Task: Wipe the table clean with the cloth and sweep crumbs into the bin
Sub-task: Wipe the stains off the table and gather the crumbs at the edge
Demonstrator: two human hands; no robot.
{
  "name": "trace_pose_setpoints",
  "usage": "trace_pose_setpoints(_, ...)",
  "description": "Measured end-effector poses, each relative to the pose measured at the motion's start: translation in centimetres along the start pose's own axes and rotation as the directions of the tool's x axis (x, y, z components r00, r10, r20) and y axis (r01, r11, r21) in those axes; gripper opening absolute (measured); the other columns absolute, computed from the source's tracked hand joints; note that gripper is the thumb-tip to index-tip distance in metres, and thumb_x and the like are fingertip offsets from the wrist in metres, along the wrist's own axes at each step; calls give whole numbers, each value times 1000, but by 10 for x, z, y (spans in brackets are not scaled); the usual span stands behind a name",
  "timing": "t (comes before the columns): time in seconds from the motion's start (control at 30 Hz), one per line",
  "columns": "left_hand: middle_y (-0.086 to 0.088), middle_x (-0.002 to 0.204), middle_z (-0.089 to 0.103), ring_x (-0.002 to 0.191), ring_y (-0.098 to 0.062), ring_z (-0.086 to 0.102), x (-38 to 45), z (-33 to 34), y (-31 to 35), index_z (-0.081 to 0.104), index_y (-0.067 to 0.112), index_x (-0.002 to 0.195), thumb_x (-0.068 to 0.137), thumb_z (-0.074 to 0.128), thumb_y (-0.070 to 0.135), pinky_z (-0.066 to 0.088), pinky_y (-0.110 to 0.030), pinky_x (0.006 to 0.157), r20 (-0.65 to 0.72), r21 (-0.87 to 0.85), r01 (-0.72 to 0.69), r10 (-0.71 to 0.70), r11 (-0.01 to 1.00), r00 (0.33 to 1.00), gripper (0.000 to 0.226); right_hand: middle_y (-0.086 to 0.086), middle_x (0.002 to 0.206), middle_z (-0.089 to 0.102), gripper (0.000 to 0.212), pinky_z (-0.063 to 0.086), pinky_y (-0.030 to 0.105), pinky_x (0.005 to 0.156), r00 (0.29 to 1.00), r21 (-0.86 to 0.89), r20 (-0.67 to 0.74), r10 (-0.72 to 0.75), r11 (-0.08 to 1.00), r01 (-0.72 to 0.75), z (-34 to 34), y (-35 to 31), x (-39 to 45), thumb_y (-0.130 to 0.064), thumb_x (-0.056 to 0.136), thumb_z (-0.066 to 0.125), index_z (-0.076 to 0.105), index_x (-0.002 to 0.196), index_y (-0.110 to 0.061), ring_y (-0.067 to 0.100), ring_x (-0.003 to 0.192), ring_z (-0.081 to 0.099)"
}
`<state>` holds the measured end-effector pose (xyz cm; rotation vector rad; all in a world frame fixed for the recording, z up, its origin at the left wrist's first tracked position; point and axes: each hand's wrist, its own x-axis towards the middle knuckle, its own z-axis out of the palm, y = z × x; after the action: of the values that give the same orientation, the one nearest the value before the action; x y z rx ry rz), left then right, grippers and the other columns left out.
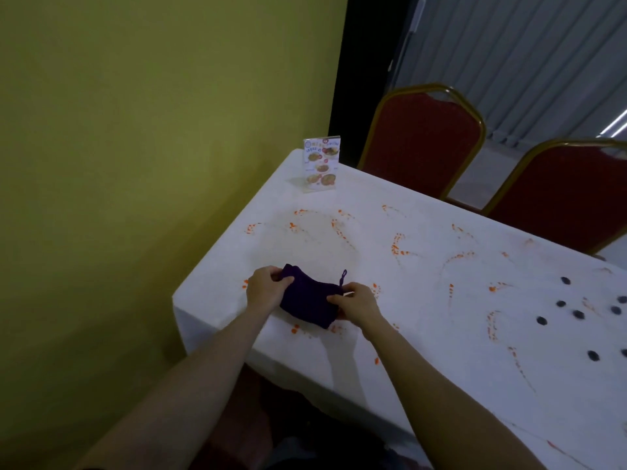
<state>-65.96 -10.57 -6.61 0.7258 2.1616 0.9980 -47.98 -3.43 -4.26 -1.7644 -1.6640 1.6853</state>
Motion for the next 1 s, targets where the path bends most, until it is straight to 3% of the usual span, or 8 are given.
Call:
trace_pose_setpoints(0.1,-10,116,70,105,-26,65,5,1,-4,68,6,121,88,72,23,53,-38,92,22,55,-78,77,995,997,38,12,100,69,37,60,43,75,999,-147,-29,-19,989,14,13,8,0,-23,84,73,49,110,-13,24,80,71)
trace_pose_setpoints(0.23,-10,112,69,102,-24,65,12,-4,-5,65,6,124,90,70,21,53,-34,91,58,39,-171,169,984,984,37,0,97,64,45,53,25,59,990,-399,-100,-100,915,52,15,16,-8,-35,86,71,43,118,-19,12,73,63)
trace_pose_setpoints(0.3,-8,116,66,107,-23,61,18,-15,-11,64,8,125,93,66,22,50,-35,94,46,77,-218,215,973,976,35,-1,114,60,51,53,30,78,938,-610,-148,-313,776,163,13,21,-8,-41,86,68,45,127,-22,15,95,59)
trace_pose_setpoints(0.43,-13,124,62,115,-30,56,35,-50,-40,64,7,124,103,47,26,43,-38,98,-78,313,-308,348,898,934,33,-2,154,35,59,26,41,113,757,-765,151,-636,410,497,25,12,-3,-45,95,53,34,148,-27,24,141,27)
trace_pose_setpoints(0.53,-19,134,57,124,-38,52,44,-75,-69,59,2,131,102,30,33,41,-47,106,-128,504,-305,419,808,899,52,-6,163,14,57,15,47,119,728,-739,380,-570,286,610,48,9,7,-49,100,36,22,154,-34,27,150,7)
trace_pose_setpoints(0.63,-17,154,39,144,-37,35,50,-89,-103,41,4,148,102,27,36,26,-54,117,-66,650,-264,399,713,915,58,-7,163,13,54,22,49,117,734,-767,438,-519,210,606,64,27,12,-48,102,27,19,154,-35,28,150,9)
trace_pose_setpoints(0.87,-10,161,28,147,-29,31,47,-84,-138,27,7,155,103,25,38,25,-51,118,-38,739,-254,415,624,909,61,-1,155,36,52,43,47,99,727,-860,282,-626,171,481,39,53,24,-41,98,36,37,149,-27,28,137,36)
trace_pose_setpoints(1.0,-9,162,28,148,-27,29,50,-83,-143,27,8,155,102,28,35,22,-50,119,-53,741,-258,437,620,898,59,-1,157,33,53,37,48,101,818,-861,73,-570,378,340,36,32,53,-42,98,31,37,149,-30,28,137,32)
